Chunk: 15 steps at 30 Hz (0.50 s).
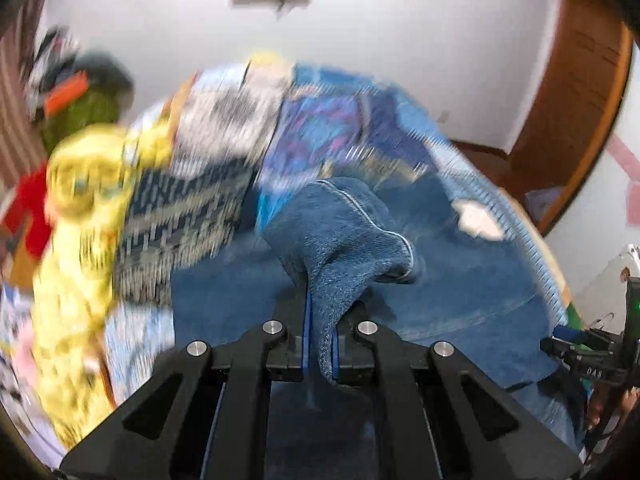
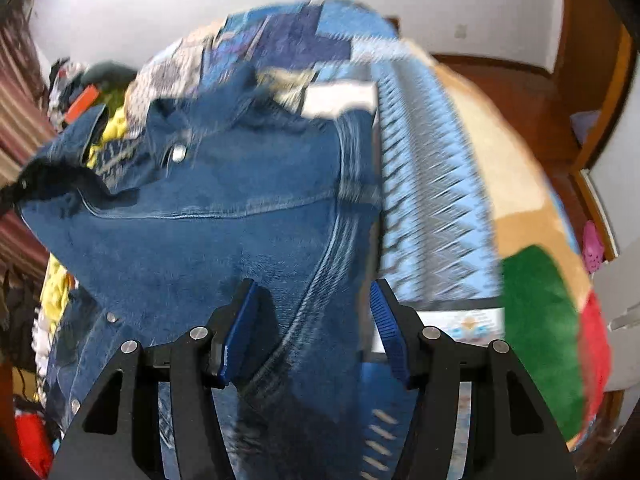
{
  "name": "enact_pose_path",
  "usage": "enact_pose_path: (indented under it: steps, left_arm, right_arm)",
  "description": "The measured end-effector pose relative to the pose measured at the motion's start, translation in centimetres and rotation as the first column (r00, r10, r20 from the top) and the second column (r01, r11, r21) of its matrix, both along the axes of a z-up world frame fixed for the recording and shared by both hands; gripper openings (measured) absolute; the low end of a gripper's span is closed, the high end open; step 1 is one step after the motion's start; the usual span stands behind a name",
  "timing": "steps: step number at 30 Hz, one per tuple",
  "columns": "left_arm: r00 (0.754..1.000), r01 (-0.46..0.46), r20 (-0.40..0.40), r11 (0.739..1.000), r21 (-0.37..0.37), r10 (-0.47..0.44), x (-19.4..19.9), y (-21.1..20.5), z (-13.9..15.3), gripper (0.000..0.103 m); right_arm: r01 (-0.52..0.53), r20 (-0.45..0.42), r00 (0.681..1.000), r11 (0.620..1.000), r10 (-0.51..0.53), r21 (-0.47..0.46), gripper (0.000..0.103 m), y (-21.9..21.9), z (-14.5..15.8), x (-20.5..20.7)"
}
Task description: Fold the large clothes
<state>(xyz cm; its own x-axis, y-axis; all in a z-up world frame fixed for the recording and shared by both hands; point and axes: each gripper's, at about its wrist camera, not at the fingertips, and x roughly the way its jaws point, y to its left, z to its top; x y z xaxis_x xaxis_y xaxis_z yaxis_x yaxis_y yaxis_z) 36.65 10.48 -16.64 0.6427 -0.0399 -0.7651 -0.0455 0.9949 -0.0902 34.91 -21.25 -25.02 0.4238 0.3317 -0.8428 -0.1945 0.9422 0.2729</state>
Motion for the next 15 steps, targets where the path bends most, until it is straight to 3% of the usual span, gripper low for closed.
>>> enact_pose_path:
  steps: [4, 7, 10, 15]
  left_arm:
    - [0.991, -0.072, -0.115, 0.996, -0.06, 0.065, -1.6, 3.1, -5.3, 0.009]
    - [0.985, -0.105, -0.152, 0.989, -0.109, 0.087, -3.2, 4.6, -7.7, 0.011]
    - [0.98, -0.151, -0.148, 0.979, -0.137, 0.13, -4.7, 6.1, -8.5, 0.019]
    - [0.971, -0.193, -0.171, 0.97, -0.148, 0.167, -6.5, 8.3, -9.4, 0.031]
  right_arm:
    - [-0.021, -0.009, 1.0, 0.999, 0.02, -0.039, 0.054, 1.2, -0.6, -0.4]
    - [-0.017, -0.027, 1.0, 0.999, 0.016, -0.033, 0.054, 1.1, -0.7, -0.2]
    - [0.004, -0.04, 0.999, 0.999, -0.006, -0.047, 0.065, 0.8, -1.0, -0.2]
    - [0.011, -0.037, 0.999, 0.998, -0.013, -0.066, 0.065, 1.0, -0.9, -0.3]
